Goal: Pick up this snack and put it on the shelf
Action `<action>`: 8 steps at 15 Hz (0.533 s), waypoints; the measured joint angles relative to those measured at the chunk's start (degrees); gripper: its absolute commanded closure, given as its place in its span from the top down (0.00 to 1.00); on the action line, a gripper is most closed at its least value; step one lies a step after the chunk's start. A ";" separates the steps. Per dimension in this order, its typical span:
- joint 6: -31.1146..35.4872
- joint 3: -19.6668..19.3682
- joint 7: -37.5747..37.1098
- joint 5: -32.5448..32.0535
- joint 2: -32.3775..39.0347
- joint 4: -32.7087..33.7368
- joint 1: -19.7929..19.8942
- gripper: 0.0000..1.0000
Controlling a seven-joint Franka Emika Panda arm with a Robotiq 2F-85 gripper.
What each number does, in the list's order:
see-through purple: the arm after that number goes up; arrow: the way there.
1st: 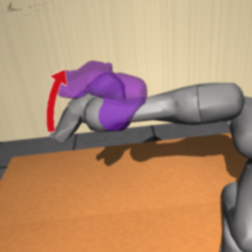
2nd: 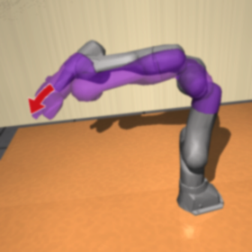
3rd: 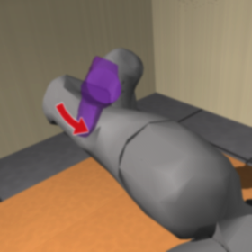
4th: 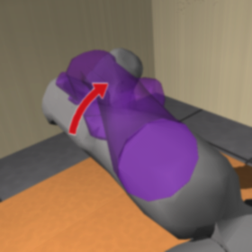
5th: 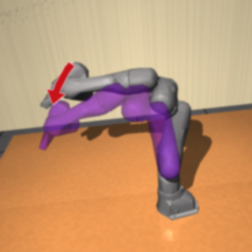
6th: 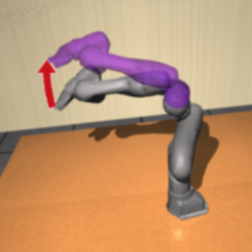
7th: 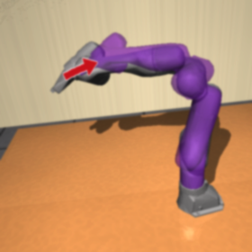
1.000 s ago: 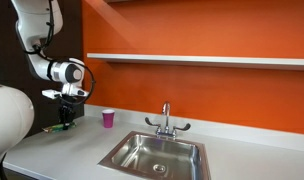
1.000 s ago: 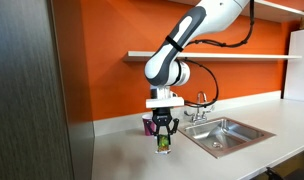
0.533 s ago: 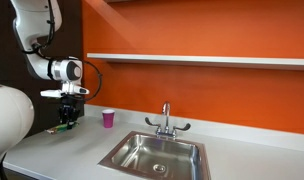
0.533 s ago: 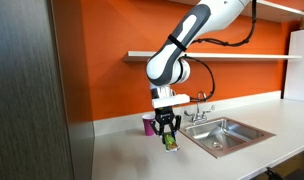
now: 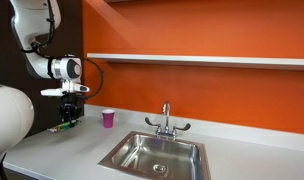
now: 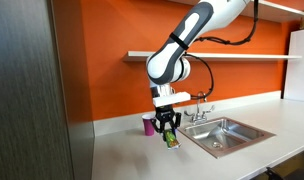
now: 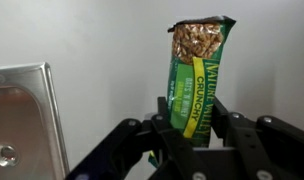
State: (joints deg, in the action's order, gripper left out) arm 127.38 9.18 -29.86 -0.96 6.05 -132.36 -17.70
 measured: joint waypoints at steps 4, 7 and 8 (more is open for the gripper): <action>-0.20 0.03 0.00 -1.28 -1.76 0.01 0.00 0.18; -1.37 0.26 -0.03 -1.95 -3.72 0.06 0.00 0.18; -2.12 0.40 -0.09 -2.22 -4.48 0.12 0.00 0.18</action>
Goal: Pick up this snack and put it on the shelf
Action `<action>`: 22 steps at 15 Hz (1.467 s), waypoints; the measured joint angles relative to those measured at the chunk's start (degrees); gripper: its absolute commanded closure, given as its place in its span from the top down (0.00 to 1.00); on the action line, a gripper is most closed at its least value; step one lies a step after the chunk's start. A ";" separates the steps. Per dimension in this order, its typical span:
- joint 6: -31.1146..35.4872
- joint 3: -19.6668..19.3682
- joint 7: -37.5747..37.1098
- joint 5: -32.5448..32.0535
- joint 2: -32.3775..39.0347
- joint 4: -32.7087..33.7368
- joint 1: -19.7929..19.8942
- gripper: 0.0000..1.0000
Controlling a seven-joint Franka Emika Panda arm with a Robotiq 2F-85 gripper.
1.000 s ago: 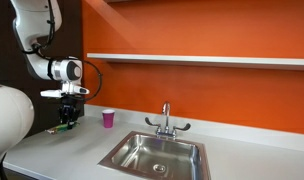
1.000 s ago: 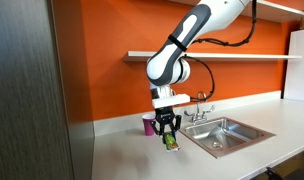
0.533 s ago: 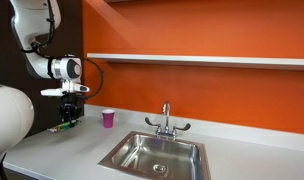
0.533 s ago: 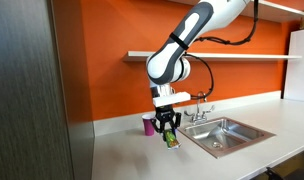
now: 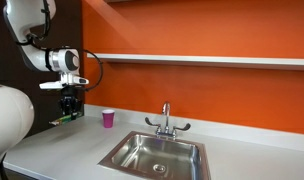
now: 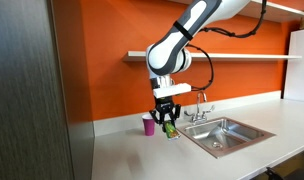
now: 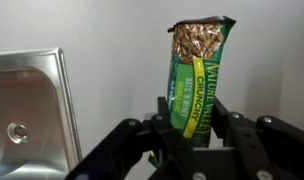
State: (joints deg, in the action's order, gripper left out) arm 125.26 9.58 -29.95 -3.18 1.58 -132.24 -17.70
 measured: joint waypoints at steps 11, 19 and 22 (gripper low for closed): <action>-9.73 1.05 -0.32 -1.99 -7.68 1.49 0.55 0.18; -14.08 1.05 -0.32 -1.99 -12.35 1.47 3.67 0.18; -14.78 1.05 -0.30 -2.09 -13.62 1.56 4.53 0.18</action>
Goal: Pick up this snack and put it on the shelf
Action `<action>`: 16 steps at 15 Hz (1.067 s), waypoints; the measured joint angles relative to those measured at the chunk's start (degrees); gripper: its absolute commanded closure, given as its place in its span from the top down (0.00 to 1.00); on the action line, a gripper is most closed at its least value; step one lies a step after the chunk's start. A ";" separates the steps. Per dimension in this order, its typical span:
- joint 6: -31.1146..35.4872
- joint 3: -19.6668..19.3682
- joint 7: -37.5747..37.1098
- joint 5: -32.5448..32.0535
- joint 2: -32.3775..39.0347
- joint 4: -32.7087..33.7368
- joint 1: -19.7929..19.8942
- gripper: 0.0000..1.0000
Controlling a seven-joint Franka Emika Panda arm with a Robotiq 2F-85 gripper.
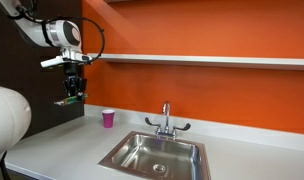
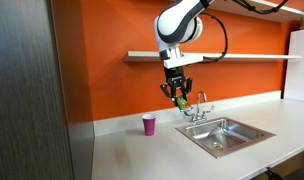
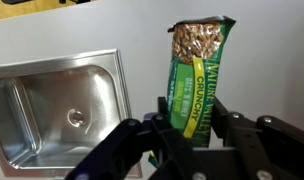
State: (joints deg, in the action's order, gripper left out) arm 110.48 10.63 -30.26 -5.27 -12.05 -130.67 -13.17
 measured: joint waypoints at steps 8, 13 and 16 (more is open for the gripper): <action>-3.46 0.00 0.02 -1.90 -1.88 3.48 1.68 0.18; -5.69 0.13 0.05 -3.91 -2.03 8.11 1.75 0.18; -6.32 0.17 0.10 -4.77 -2.05 10.79 1.77 0.18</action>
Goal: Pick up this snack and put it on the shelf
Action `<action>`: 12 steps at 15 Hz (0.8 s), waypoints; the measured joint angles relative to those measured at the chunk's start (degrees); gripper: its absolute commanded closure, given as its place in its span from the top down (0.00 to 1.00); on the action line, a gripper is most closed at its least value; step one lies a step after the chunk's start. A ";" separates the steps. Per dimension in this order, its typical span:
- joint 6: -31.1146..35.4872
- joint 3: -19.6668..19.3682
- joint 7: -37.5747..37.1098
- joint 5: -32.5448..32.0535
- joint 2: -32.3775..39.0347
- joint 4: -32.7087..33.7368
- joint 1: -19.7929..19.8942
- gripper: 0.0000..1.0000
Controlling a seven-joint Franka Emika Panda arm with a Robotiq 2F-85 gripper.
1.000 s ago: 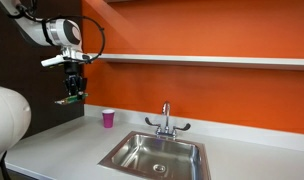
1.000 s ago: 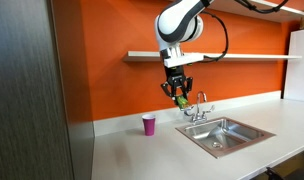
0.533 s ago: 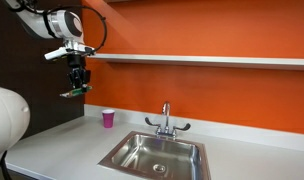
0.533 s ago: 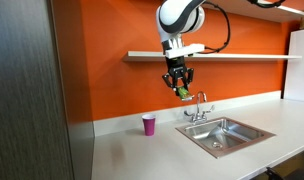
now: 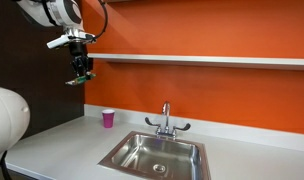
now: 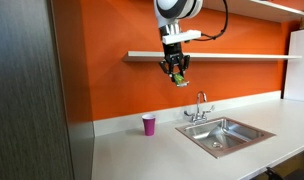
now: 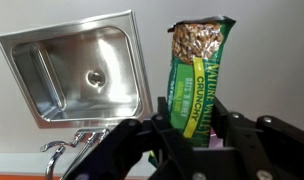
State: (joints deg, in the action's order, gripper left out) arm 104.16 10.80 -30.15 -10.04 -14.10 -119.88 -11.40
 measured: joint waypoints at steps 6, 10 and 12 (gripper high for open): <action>-1.83 0.07 0.39 -2.43 0.09 5.06 0.03 0.18; -3.32 0.48 1.16 -4.51 0.87 9.21 0.04 0.18; -3.94 0.77 1.78 -5.50 1.52 11.47 0.04 0.18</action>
State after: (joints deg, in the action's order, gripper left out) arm 100.22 11.57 -28.37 -15.54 -12.58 -108.41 -11.36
